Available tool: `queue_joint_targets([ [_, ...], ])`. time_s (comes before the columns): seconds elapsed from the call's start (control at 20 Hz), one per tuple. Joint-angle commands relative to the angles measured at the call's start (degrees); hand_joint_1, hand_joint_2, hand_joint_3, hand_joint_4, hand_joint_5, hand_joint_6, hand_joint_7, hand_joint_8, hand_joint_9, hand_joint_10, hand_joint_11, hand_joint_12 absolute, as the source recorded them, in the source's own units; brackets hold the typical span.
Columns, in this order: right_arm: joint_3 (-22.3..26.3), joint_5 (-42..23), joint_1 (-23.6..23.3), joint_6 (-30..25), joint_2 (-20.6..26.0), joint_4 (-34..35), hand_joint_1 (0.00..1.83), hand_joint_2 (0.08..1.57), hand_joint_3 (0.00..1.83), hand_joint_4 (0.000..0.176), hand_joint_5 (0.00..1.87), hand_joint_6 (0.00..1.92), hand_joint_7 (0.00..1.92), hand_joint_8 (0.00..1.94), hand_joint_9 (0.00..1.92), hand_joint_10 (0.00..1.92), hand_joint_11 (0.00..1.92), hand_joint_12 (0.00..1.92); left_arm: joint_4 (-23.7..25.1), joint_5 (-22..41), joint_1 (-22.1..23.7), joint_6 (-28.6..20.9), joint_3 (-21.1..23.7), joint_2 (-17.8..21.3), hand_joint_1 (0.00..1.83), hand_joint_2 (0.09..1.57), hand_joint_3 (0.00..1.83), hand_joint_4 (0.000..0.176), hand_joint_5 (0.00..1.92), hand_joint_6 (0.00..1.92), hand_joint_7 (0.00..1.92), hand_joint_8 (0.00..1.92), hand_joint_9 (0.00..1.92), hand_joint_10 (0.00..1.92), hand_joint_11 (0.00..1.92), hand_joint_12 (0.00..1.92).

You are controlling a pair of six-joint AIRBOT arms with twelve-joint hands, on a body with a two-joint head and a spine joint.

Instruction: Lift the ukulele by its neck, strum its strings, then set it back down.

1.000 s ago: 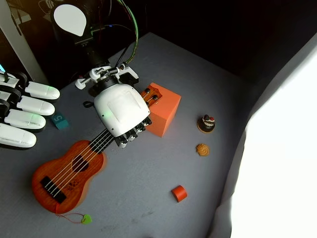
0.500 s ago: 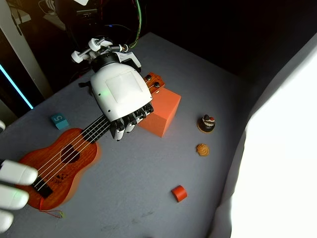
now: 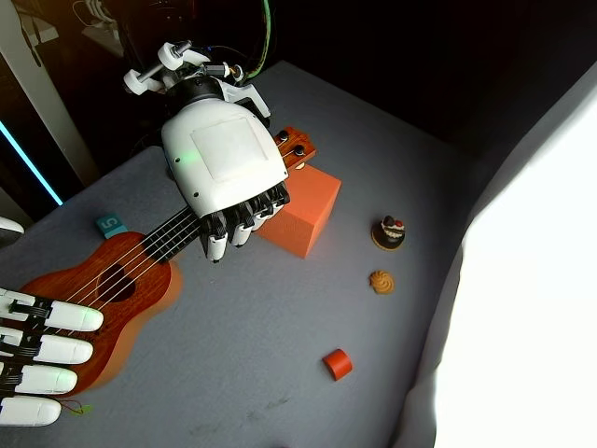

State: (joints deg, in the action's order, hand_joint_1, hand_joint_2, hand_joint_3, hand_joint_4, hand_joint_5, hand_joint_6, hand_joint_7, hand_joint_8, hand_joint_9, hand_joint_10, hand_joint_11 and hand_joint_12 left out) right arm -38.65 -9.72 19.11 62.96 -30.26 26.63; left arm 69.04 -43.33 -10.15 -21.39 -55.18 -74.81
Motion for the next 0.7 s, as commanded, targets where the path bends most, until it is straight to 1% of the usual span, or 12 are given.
queue_joint_targets([
  [0.0,0.2,-5.3,-0.9,-0.3,0.2,-0.6,0.0,1.32,0.0,0.0,0.01,0.0,0.04,0.0,0.03,0.0,0.0,0.0,3.8,0.9,0.9,0.1,-0.1,0.2,1.55,1.21,0.0,0.174,1.28,1.92,1.38,1.92,1.47,1.92,1.54,1.92],
  [0.05,0.5,-5.3,-0.9,-0.3,0.2,-0.7,0.0,1.32,0.0,0.0,0.0,0.0,0.03,0.0,0.02,0.0,0.0,0.0,3.8,1.1,0.9,0.1,-0.1,0.2,1.53,1.21,0.0,0.176,1.24,1.92,1.4,1.92,1.49,1.92,1.56,1.92],
  [0.15,1.2,-4.9,-1.0,-0.3,0.2,-0.8,0.0,1.32,0.0,0.0,0.01,0.01,0.05,0.01,0.03,0.01,0.0,0.0,3.8,1.2,0.9,0.3,-0.1,0.3,1.55,1.21,0.0,0.176,1.3,1.92,1.38,1.92,1.47,1.92,1.55,1.92],
  [0.45,3.0,-3.6,-0.7,-0.3,-0.2,-0.8,0.0,1.32,0.0,0.0,0.01,0.01,0.04,0.0,0.04,0.01,0.0,0.0,3.8,1.2,1.0,0.7,-0.7,0.4,1.54,1.22,0.01,0.176,1.28,1.92,1.4,1.92,1.49,1.92,1.56,1.92],
  [0.55,3.0,-4.1,-0.6,-0.4,-0.4,-0.8,0.0,1.32,0.0,0.0,0.01,0.0,0.04,0.0,0.04,0.01,0.0,0.0,3.8,1.2,1.0,0.7,-0.9,0.4,1.54,1.22,0.01,0.176,1.27,1.92,1.4,1.92,1.49,1.92,1.56,1.92],
  [0.65,3.0,-4.0,-0.1,-0.4,-0.6,-0.8,0.0,1.32,0.0,0.0,0.01,0.0,0.03,0.0,0.03,0.01,0.0,0.0,3.8,1.2,1.0,0.7,-1.1,0.4,1.56,1.2,0.0,0.176,1.29,1.92,1.4,1.92,1.49,1.92,1.56,1.92],
])
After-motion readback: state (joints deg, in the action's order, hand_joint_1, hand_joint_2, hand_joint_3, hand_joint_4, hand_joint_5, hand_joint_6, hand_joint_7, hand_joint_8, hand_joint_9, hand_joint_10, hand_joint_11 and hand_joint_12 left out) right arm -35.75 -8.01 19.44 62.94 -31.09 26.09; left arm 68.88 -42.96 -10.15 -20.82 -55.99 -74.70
